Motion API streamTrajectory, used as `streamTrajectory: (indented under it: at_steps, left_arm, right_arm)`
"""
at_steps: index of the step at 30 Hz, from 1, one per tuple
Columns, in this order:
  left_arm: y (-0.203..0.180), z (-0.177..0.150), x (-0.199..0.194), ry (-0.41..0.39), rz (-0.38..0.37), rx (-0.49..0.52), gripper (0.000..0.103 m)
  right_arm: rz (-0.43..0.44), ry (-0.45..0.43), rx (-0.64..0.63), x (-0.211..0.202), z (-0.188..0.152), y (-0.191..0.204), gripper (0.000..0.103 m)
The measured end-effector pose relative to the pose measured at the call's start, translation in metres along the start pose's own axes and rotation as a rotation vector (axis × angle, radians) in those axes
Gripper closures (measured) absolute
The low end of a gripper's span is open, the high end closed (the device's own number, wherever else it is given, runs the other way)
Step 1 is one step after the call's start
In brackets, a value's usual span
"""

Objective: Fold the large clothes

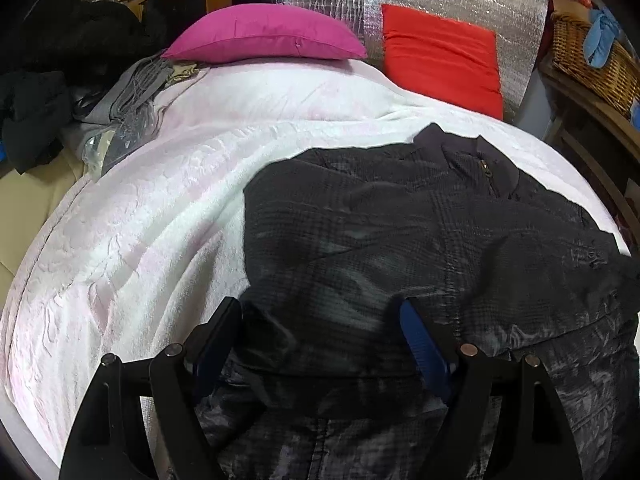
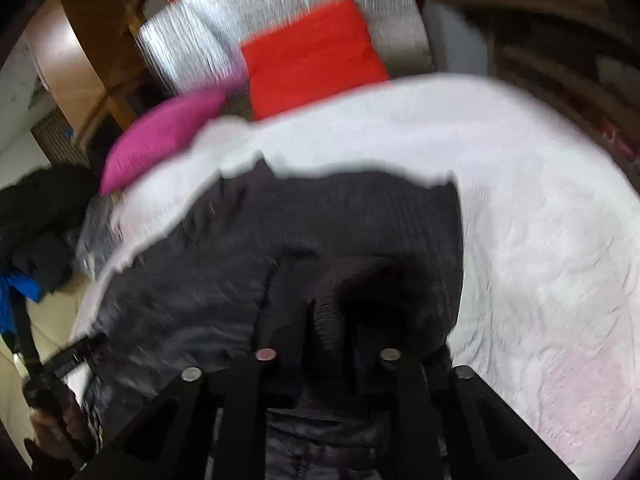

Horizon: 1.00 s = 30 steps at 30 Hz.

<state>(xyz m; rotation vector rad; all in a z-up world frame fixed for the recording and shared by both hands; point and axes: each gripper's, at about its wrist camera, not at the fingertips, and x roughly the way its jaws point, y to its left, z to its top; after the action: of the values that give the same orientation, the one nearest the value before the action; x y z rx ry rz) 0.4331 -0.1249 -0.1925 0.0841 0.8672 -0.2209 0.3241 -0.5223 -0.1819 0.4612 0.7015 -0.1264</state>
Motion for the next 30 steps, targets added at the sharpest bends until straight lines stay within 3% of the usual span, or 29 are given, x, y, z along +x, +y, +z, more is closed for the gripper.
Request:
streamTrajectory:
  at_steps: [2,5,10,15,16,17,19,22,24,27,30]
  left_arm:
    - [0.0,0.001,-0.005,-0.031,0.015,-0.003,0.021]
    - [-0.006,0.001,-0.011,-0.072,0.02,0.02,0.021]
    - [-0.022,-0.004,0.006,0.009,0.021,0.089,0.021]
    - [-0.019,-0.004,0.008,0.018,0.037,0.075,0.018]
    - [-0.018,-0.004,0.008,0.02,0.03,0.063,0.018]
    - [-0.017,-0.004,0.008,0.021,0.025,0.057,0.018]
    - [-0.018,-0.004,0.009,0.022,0.024,0.055,0.018]
    - [-0.02,-0.005,0.009,0.016,0.028,0.062,0.018]
    - [-0.021,-0.005,0.009,0.012,0.031,0.069,0.018]
    - [-0.022,-0.006,0.009,0.008,0.036,0.074,0.018]
    - [-0.022,-0.006,0.009,0.006,0.039,0.075,0.018]
  right_arm:
    - [0.003,-0.107,0.013,-0.02,0.007,0.002,0.087]
    - [-0.036,-0.155,0.039,-0.027,0.011,-0.005,0.087]
    - [-0.155,0.056,0.078,0.02,0.0,-0.029,0.087]
    - [-0.063,0.05,0.173,0.006,0.006,-0.038,0.081]
    - [-0.044,0.049,0.185,0.004,0.007,-0.04,0.071]
    - [-0.036,0.05,0.191,0.005,0.008,-0.041,0.046]
    - [-0.008,0.044,0.215,0.006,0.006,-0.046,0.016]
    - [0.004,0.042,0.204,0.01,0.003,-0.041,0.018]
    - [-0.031,0.053,0.168,0.017,0.004,-0.029,0.027]
    - [-0.132,0.066,0.085,0.024,0.001,-0.018,0.06]
    - [-0.17,0.045,0.058,0.021,0.001,-0.017,0.071]
